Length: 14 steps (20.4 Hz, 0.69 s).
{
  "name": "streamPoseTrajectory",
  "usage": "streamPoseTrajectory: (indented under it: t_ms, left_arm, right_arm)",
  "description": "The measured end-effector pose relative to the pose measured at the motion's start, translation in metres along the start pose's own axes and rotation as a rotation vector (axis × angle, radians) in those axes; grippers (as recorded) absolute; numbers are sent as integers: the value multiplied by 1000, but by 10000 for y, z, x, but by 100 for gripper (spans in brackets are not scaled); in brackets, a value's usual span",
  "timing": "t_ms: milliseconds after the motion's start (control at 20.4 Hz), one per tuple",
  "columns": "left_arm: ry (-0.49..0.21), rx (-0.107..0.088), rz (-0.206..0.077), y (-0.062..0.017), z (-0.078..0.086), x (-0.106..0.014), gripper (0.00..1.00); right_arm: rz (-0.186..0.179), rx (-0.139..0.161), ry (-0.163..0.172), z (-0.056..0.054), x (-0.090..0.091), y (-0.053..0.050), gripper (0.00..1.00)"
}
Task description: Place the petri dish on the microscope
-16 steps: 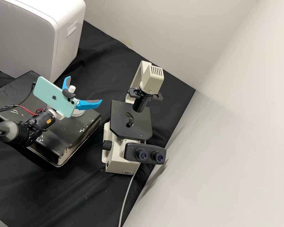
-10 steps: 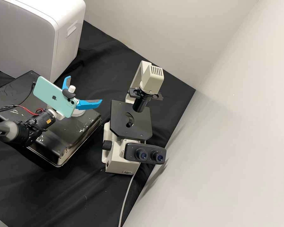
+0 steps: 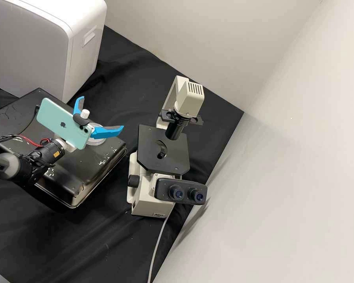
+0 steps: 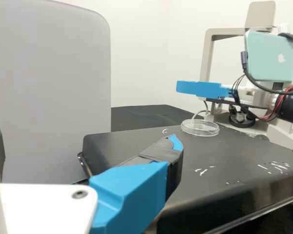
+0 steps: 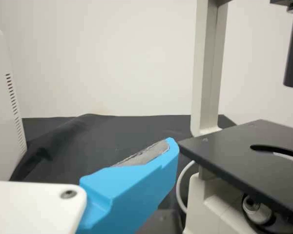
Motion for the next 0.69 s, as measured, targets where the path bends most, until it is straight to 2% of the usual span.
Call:
streamPoseTrajectory:
  t_ms: [98,392,686]
  left_arm:
    - [0,0,0,0,0,0,100]
    - [-6,0,-4,-5,10,-5,100]
    - [-2,-1,-6,-8,9,-8,100]
  right_arm:
    - [-3,-1,-4,29,-46,-23,100]
    - [17,-1,9,105,-235,-80,100]
    - [0,-3,-11,167,-341,-129,100]
